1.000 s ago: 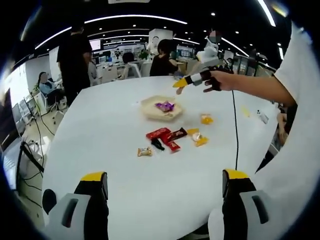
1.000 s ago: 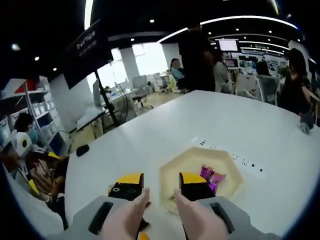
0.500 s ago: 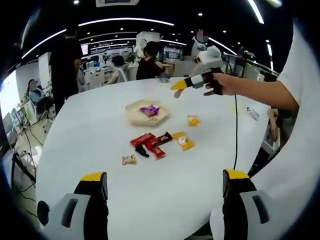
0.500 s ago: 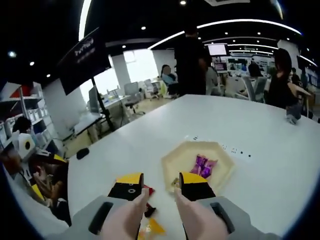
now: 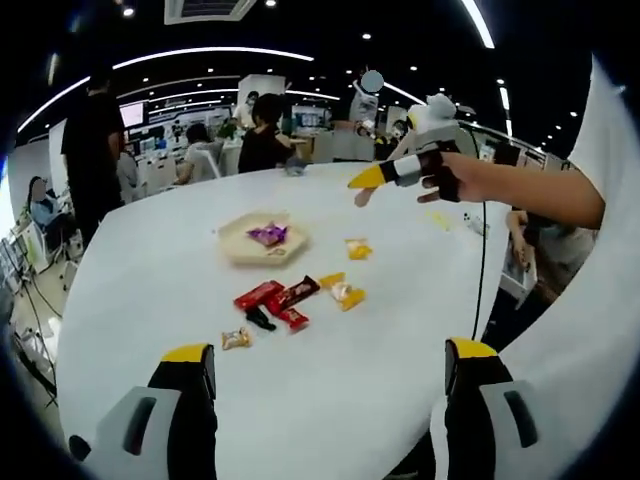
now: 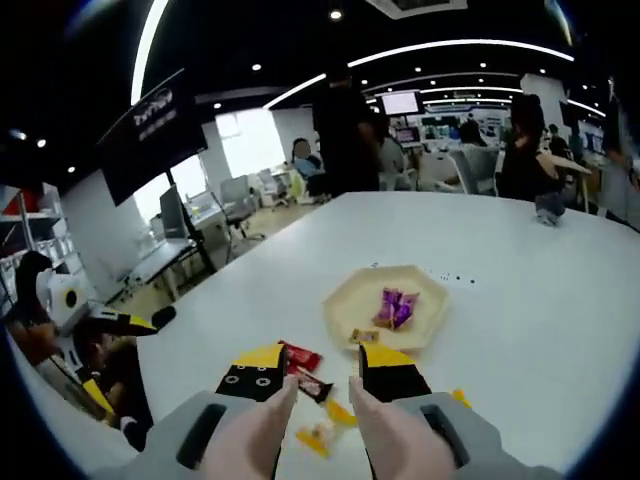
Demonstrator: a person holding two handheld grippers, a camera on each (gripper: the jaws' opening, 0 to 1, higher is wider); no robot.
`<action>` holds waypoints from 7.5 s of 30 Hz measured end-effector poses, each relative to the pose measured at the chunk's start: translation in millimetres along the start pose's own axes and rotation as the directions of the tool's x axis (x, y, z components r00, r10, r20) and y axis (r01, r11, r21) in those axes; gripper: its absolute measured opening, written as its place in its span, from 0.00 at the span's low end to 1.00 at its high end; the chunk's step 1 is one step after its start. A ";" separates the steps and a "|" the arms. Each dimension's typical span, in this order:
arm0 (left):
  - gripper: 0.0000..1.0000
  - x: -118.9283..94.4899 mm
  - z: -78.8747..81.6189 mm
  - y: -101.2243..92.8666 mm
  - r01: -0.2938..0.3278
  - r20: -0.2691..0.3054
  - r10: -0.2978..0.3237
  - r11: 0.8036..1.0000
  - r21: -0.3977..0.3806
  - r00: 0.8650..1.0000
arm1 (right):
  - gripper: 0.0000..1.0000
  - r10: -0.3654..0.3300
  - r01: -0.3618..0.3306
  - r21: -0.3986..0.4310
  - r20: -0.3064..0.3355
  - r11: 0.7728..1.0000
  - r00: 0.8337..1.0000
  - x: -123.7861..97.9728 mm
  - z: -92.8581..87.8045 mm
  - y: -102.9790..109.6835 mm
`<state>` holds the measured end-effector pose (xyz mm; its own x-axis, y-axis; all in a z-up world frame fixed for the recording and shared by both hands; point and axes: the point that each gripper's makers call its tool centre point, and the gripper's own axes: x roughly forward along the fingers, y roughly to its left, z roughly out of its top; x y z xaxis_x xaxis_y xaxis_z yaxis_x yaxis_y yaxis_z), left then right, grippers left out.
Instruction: Place the target food into the container with the food tongs after gripping and lifting it, then release it inside without dropping or visibly crushing the food.
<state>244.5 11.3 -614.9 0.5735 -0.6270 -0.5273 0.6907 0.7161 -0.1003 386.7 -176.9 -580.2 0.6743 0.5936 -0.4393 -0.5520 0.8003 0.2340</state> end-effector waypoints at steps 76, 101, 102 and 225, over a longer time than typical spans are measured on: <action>0.94 66.6 32.5 14.4 0.046 -0.022 -0.046 0.999 0.010 0.999 | 0.28 -0.075 0.082 0.074 -0.084 0.994 0.994 -65.8 -55.5 -19.5; 0.94 54.3 28.1 42.5 0.107 0.010 -0.107 0.993 0.045 0.994 | 0.28 -0.169 0.173 0.074 -0.064 0.982 0.984 -57.1 -55.2 -9.0; 0.93 54.3 29.0 41.8 0.105 0.010 -0.105 0.994 0.042 0.994 | 0.28 -0.166 0.170 0.071 -0.063 0.983 0.984 -56.6 -54.6 -8.7; 0.93 27.9 5.8 62.6 0.015 -0.023 -0.016 1.000 -0.007 1.000 | 0.26 -0.081 0.114 0.119 -0.252 0.986 0.964 47.0 -107.0 -2.1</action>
<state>306.2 36.8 -631.0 0.5525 -0.6310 -0.5446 0.6962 0.7086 -0.1147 367.0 -159.7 -694.2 0.5711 0.4864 -0.6612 -0.4097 0.8669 0.2839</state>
